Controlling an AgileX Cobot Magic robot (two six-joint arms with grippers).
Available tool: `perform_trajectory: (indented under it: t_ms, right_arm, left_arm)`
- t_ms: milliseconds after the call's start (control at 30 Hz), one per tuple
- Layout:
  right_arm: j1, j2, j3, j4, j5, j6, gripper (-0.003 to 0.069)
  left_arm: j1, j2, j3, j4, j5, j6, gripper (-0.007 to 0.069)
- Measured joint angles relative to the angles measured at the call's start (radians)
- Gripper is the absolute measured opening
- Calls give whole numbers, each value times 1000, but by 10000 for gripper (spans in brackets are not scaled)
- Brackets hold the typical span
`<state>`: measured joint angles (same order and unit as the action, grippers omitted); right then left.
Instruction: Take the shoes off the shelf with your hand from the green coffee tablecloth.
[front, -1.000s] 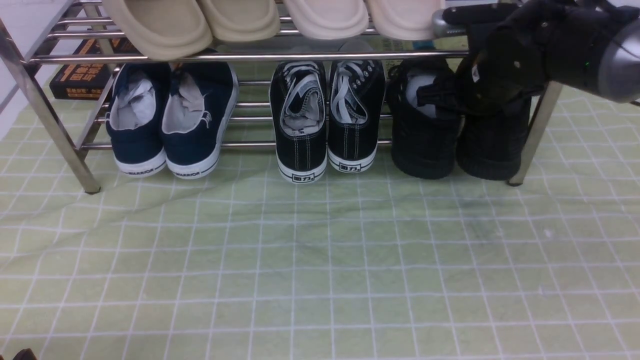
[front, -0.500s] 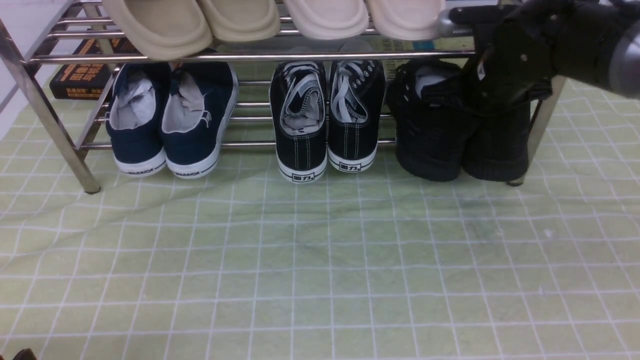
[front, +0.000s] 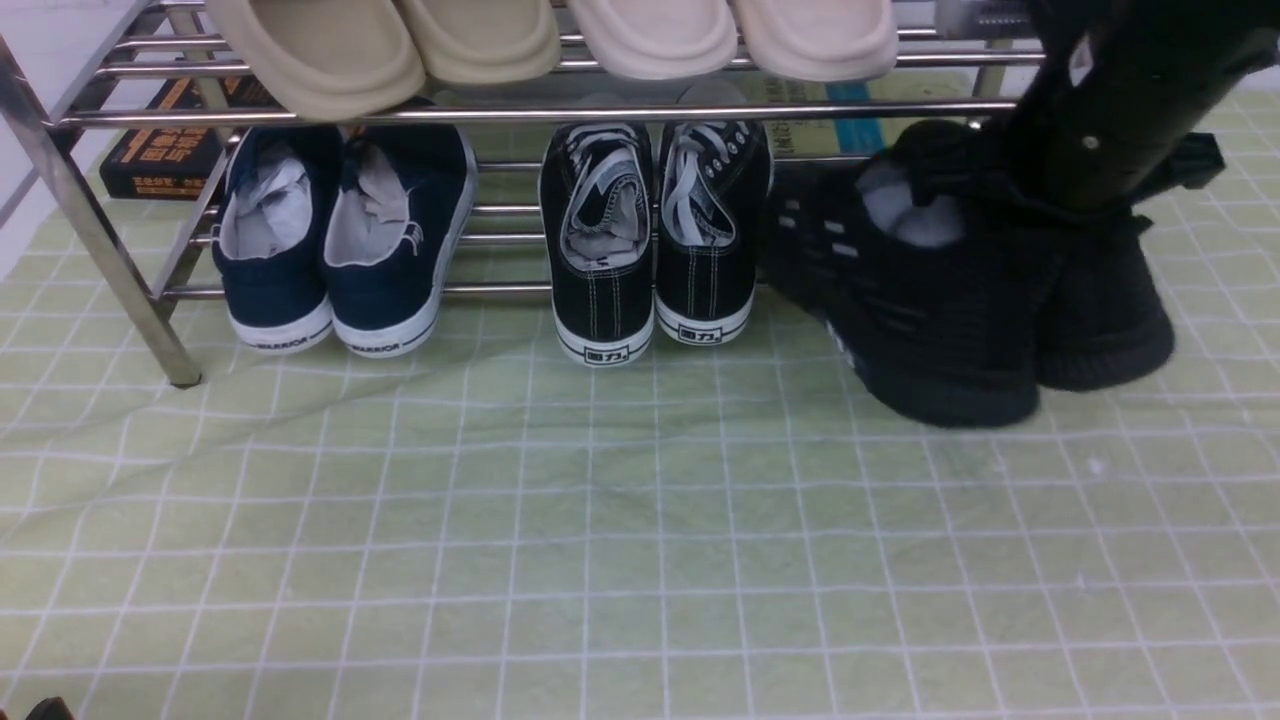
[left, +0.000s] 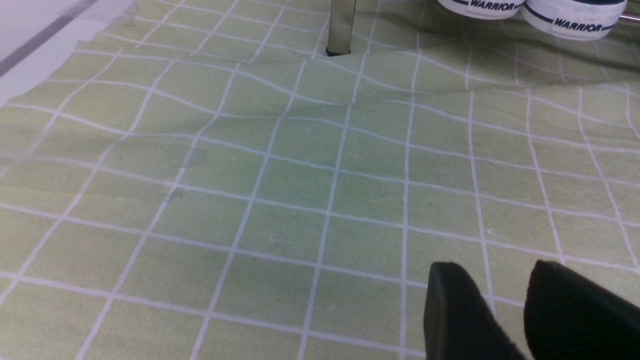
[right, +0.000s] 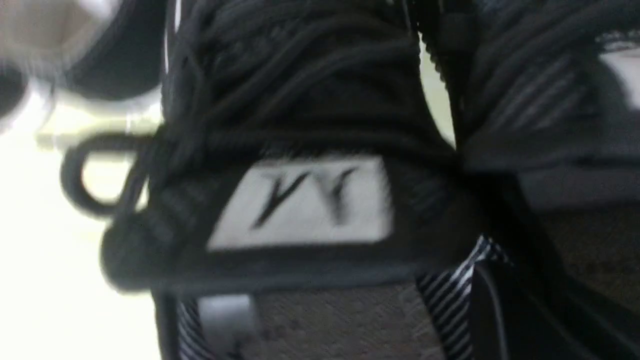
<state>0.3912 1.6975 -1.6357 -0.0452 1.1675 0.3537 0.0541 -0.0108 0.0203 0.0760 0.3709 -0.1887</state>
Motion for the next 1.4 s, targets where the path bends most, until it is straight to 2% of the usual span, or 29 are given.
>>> perform_trajectory:
  t_ms: [100, 300, 633, 767, 1033, 1400]
  right_arm:
    - [0, -27, 0, 28, 82, -27, 25]
    - [44, -127, 44, 24, 88, -52, 25]
    - [159, -350, 287, 11, 98, 57, 25]
    - [183, -395, 421, 12, 41, 88, 25]
    - [187, -397, 633, 9, -268, 98, 25]
    - [187, -386, 649, 5, -370, 102, 25]
  left_arm:
    - [0, 0, 0, 0, 0, 0, 242]
    - [0, 0, 0, 0, 0, 0, 242]
    - [0, 0, 0, 0, 0, 0, 242]
    - [0, 0, 0, 0, 0, 0, 242]
    - [0, 0, 0, 0, 0, 0, 242]
    - [0, 0, 0, 0, 0, 0, 242]
